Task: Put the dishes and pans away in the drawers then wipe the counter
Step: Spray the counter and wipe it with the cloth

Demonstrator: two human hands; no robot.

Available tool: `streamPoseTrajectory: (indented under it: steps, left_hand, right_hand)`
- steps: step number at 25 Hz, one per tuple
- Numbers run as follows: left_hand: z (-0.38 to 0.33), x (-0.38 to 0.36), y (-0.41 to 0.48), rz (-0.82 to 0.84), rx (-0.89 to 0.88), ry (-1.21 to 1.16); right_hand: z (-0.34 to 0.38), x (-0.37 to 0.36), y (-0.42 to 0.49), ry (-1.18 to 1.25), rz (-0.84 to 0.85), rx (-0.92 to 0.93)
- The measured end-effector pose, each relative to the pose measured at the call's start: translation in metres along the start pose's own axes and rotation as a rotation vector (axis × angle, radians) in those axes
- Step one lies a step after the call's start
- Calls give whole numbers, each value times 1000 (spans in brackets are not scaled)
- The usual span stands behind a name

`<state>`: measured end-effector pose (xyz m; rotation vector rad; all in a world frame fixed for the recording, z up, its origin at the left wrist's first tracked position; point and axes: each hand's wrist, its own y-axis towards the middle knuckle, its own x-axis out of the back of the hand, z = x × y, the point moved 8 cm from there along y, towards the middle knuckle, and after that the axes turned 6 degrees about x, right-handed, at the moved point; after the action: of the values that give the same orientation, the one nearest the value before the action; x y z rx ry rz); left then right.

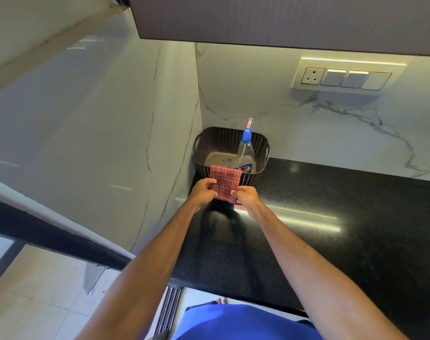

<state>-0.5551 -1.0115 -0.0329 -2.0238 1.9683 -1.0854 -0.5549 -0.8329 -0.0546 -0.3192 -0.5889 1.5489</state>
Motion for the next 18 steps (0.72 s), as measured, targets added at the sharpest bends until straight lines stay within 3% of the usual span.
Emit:
streamPoseTrajectory:
  steps: [13, 18]
  left_hand:
    - [-20, -63, -29, -69, -72, 81]
    - [-64, -183, -52, 89, -205, 172]
  right_hand:
    - [-25, 63, -29, 78, -51, 104]
    - [-62, 188, -65, 102, -214, 111]
